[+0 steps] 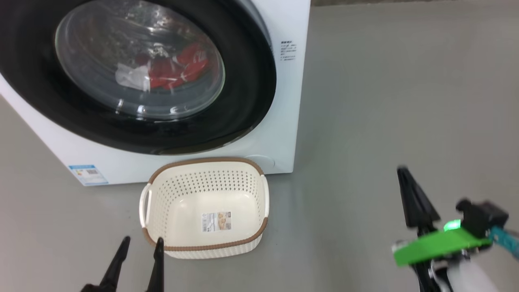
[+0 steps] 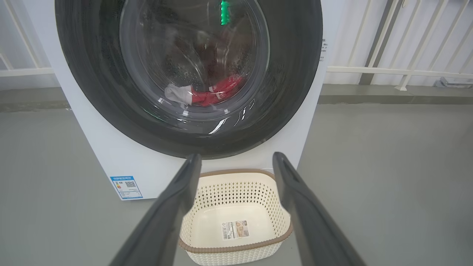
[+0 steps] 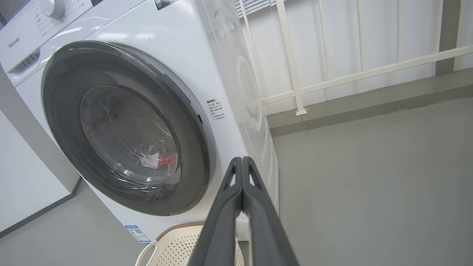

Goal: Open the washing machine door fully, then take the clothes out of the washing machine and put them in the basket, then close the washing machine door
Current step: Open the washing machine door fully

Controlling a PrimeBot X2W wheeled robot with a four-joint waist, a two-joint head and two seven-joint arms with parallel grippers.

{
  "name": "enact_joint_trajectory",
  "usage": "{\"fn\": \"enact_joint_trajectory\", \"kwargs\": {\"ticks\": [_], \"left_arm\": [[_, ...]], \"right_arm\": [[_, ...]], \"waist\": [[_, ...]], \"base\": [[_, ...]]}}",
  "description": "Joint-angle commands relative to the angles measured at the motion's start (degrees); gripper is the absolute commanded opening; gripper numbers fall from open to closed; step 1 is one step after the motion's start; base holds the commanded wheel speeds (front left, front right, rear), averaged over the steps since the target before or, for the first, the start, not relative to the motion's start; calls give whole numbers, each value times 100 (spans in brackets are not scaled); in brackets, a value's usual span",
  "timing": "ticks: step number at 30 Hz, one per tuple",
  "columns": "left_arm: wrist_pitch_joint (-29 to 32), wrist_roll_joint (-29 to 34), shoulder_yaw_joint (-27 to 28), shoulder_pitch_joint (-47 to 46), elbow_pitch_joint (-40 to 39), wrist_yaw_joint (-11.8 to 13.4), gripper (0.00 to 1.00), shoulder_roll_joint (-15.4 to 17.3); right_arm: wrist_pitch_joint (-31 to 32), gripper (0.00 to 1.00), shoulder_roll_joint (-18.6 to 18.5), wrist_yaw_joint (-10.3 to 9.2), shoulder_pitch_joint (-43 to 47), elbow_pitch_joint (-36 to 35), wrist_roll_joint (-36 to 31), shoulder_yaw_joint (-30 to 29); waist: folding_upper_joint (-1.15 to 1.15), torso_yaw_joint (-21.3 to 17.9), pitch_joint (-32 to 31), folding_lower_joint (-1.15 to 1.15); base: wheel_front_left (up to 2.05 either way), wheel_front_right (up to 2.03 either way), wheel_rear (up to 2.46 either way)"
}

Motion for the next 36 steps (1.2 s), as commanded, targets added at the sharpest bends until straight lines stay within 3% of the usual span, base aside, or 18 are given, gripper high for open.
{"fn": "enact_joint_trajectory", "kwargs": {"ticks": [1, 10, 19, 24, 36], "left_arm": [[-70, -48, 161, -265, -205, 42, 100, 60], [-70, -221, 68, -617, -290, 3, 100, 60], [-70, -456, -6, -1060, -318, -45, 100, 60], [-70, -551, -64, -1263, -283, -82, 100, 60], [-70, -659, -176, -1589, -221, -171, 100, 60]], "right_arm": [[-51, 0, -52, 2, -397, -118, 95, 190], [-51, 0, -38, 2, -2042, 169, 1326, 619], [63, 0, -440, 2, -3485, 625, 2696, 1244], [656, 0, -771, 2, -4143, 829, 3815, 1405], [2251, 0, -1279, 2, -5244, 1157, 5477, 1575]], "waist": [[0, 137, 143, 0], [0, 476, 735, 0], [0, 731, 1398, 0], [0, 848, 1716, 0], [0, 1048, 2208, 0]], "base": [[0, 0, 0], [0, 0, 0], [0, 0, 0], [0, 0, 0], [0, 0, 0]]}}
